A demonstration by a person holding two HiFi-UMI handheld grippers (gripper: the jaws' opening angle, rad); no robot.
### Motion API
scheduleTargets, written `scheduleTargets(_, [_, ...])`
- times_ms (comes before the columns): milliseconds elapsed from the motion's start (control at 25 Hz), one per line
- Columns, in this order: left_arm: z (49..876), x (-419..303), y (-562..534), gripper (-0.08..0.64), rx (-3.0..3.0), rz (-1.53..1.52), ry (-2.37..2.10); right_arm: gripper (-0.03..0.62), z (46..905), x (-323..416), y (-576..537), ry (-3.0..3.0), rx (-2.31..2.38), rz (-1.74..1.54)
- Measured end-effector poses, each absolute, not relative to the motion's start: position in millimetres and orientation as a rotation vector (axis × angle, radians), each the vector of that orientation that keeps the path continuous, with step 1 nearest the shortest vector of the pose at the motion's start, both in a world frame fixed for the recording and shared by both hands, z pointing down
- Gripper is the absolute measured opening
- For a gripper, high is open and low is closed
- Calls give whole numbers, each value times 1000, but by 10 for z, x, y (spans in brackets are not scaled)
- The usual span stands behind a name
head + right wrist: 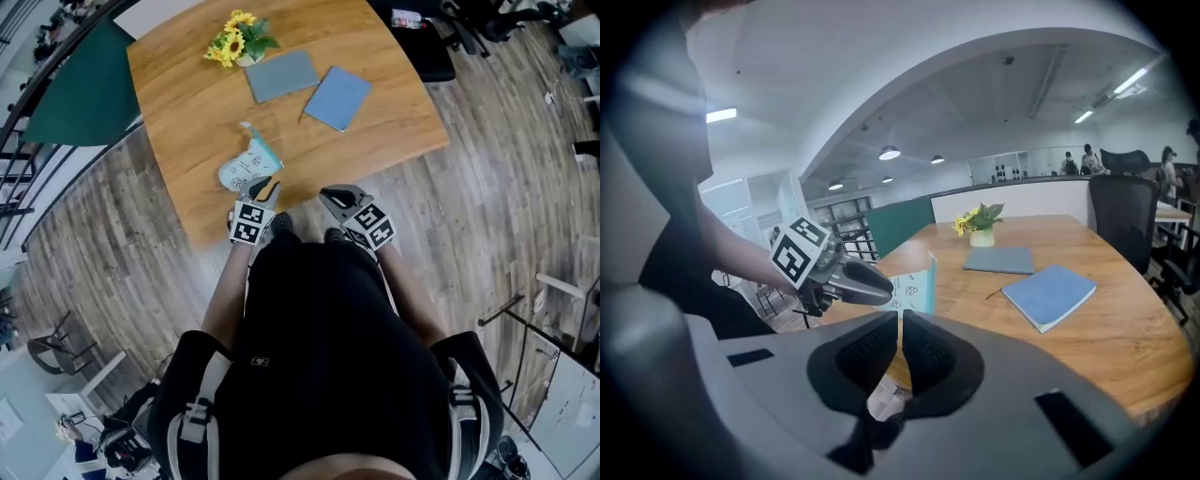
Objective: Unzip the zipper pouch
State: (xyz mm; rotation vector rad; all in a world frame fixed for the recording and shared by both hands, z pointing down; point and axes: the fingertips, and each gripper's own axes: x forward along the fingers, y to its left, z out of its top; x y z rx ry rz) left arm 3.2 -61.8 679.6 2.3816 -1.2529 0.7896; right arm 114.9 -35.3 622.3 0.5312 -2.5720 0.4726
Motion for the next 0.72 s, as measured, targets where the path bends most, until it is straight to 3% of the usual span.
scheduleTargets(720, [7698,-32,-984,150,2372,1312,-1077,20,6409,1340,-405,-2478,636,587])
